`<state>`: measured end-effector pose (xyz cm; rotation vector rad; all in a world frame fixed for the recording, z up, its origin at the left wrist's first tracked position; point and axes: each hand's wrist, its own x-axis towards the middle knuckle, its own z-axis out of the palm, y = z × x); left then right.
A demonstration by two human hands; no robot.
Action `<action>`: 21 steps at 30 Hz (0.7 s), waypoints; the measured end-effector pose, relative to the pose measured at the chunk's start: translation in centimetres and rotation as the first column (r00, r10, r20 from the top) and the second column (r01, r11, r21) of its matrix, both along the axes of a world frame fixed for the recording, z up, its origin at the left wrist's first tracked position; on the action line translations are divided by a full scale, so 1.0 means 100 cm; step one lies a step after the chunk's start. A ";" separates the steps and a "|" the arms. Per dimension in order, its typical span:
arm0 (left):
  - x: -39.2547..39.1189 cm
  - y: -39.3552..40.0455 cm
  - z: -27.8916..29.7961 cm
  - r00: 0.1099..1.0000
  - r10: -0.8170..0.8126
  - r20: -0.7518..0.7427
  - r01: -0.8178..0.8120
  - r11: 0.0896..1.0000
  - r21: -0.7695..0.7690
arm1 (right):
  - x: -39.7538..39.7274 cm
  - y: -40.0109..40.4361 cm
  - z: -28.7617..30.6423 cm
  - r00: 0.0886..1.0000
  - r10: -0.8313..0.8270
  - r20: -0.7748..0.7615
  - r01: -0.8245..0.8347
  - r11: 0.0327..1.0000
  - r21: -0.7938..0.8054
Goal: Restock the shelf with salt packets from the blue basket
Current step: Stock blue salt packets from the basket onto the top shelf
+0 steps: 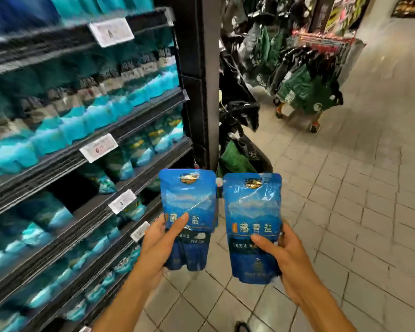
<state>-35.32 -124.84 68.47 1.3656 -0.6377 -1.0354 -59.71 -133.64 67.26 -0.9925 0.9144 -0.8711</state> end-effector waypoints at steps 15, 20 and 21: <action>0.135 -0.026 0.147 0.797 0.581 0.168 -0.511 0.795 -0.326 | 0.236 -0.142 0.138 0.755 0.637 0.155 -0.540 0.739 -0.403; 0.192 -0.035 0.226 0.713 0.670 0.207 -0.522 0.704 -0.482 | 0.317 -0.156 0.213 0.687 0.700 0.196 -0.530 0.667 -0.523; 0.203 -0.039 0.241 0.695 0.689 0.206 -0.523 0.681 -0.512 | 0.329 -0.159 0.229 0.672 0.712 0.205 -0.525 0.653 -0.546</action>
